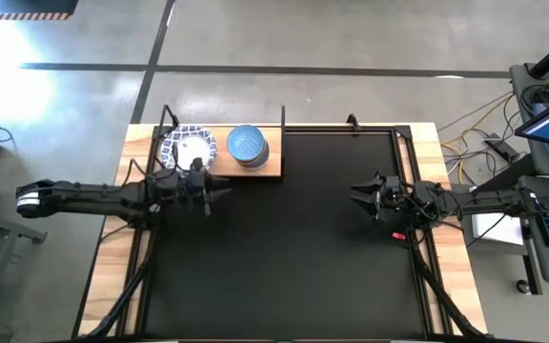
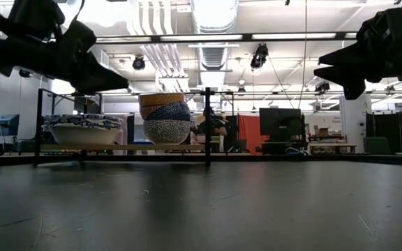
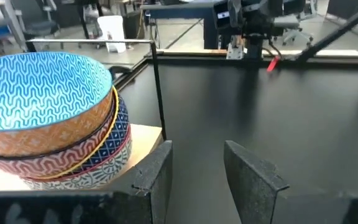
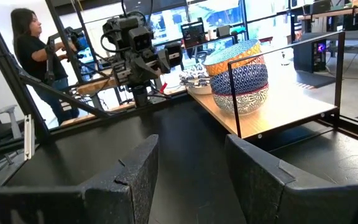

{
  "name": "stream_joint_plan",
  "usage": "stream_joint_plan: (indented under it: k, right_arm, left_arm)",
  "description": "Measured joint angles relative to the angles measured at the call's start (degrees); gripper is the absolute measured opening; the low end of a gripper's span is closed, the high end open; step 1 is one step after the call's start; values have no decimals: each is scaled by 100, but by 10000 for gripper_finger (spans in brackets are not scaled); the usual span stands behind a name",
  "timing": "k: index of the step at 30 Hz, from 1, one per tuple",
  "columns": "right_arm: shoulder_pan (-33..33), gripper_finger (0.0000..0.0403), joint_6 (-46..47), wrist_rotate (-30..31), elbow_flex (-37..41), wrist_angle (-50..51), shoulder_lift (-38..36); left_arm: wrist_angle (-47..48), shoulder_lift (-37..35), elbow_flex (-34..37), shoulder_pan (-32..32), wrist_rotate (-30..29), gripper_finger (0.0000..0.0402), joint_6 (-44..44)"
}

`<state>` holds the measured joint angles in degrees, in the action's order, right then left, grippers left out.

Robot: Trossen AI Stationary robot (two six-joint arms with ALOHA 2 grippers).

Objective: Place and stack bowls onto a shelf
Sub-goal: Return to Home Position

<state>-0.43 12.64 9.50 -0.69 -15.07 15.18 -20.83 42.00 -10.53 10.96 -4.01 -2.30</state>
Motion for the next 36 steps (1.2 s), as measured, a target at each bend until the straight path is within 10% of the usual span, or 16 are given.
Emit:
stream_joint_plan:
  k: [7, 36]
  right_arm:
    - [0, 173, -2, 0, 0, 1, 1]
    - [1, 173, 0, 4, 2, -6, 0]
  left_arm:
    - [-1045, -451, 997, 2, 1, 126, -45]
    - [1905, -4169, 997, 0, 8, 126, -451]
